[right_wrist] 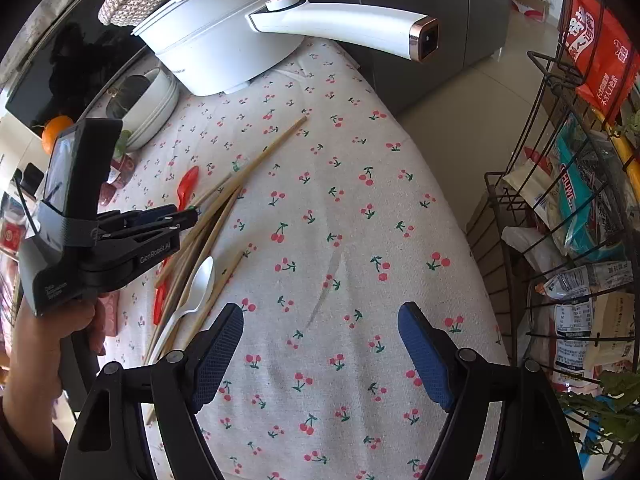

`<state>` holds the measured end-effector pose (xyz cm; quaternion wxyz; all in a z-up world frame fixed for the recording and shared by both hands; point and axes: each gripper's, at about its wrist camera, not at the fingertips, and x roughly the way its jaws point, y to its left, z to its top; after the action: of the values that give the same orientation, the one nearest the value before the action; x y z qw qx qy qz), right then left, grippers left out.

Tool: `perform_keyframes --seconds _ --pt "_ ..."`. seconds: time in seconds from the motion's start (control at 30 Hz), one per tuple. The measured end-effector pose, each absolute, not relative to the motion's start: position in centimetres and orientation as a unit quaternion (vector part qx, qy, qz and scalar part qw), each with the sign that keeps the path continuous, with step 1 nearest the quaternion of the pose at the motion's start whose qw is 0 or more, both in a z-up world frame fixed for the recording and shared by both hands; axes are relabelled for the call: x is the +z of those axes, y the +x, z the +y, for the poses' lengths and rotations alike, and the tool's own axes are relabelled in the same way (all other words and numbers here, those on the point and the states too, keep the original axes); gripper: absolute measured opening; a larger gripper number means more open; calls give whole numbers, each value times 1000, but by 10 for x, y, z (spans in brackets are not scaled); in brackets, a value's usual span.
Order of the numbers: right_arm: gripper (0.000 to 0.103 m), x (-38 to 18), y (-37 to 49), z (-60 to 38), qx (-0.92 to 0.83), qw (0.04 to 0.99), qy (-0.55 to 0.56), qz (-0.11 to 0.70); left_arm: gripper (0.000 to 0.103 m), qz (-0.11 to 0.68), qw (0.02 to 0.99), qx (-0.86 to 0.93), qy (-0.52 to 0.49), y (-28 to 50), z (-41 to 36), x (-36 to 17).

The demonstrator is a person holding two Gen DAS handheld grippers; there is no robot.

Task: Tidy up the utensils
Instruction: 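Reach the left gripper to the paper-wrapped chopstick and grasp it, then grasp the white spoon with the right gripper while the left lifts the wrapped chopstick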

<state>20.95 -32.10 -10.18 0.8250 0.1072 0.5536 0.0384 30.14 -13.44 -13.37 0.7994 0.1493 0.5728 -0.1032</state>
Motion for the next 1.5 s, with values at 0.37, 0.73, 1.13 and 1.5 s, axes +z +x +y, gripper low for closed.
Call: perform_keyframes --seconds 0.37,0.73,1.13,1.5 --pt "81 -105 210 -321 31 825 101 555 6 545 826 -116 87 279 -106 -105" --pt "81 -103 210 -298 57 824 110 553 6 465 867 -177 10 183 -77 -35" --pt "36 -121 228 -251 121 816 127 551 6 405 892 -191 -63 118 -21 -25" --pt "22 -140 249 -223 106 824 111 545 6 393 894 -194 -95 103 14 -20"
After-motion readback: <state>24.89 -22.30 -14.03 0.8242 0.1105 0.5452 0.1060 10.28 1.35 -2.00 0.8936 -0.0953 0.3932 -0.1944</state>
